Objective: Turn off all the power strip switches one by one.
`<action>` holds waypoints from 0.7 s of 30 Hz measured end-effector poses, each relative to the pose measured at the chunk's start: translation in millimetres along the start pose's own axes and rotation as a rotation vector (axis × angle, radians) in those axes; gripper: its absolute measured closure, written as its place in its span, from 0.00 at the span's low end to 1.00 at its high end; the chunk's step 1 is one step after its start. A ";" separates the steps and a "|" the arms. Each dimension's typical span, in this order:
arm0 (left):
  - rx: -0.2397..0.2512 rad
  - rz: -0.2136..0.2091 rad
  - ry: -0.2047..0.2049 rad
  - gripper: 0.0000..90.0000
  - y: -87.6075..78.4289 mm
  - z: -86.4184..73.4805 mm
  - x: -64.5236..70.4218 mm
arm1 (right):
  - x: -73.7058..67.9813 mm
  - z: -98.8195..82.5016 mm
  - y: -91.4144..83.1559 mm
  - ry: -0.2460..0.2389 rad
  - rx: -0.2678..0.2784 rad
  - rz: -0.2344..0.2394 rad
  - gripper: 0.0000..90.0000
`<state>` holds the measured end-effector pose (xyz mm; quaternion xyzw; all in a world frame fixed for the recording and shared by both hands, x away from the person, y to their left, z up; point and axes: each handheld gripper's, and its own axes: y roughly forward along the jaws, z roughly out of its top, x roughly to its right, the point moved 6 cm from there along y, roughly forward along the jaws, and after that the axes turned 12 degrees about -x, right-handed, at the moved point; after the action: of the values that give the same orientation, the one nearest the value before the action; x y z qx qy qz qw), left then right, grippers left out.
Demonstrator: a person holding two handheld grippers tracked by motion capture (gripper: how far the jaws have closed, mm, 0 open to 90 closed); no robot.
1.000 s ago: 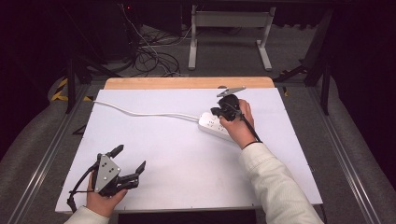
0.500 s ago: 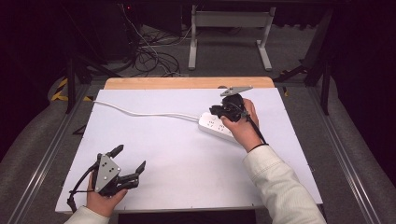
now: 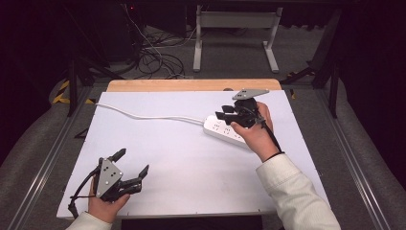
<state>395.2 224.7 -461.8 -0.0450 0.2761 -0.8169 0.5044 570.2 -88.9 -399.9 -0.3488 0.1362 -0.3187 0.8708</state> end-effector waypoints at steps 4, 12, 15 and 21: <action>0.002 0.003 0.000 0.16 -0.2 0.4 -0.1 | -3.3 -4.4 -10.4 -0.011 0.009 -0.030 0.53; 0.003 0.003 -0.007 0.16 -1.4 0.3 -0.9 | -11.4 -18.1 -35.0 0.014 0.088 0.042 0.39; 0.006 0.004 -0.007 0.16 -2.4 0.7 -1.1 | -13.2 -24.6 -45.5 0.016 0.114 0.048 0.34; 0.002 -0.008 -0.013 0.16 -3.8 1.2 -0.4 | -14.2 -42.8 -61.5 0.048 0.142 0.056 0.27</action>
<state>392.9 225.8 -458.9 -0.0509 0.2719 -0.8189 0.5029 511.5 -136.0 -387.8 -0.2746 0.1438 -0.3114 0.8983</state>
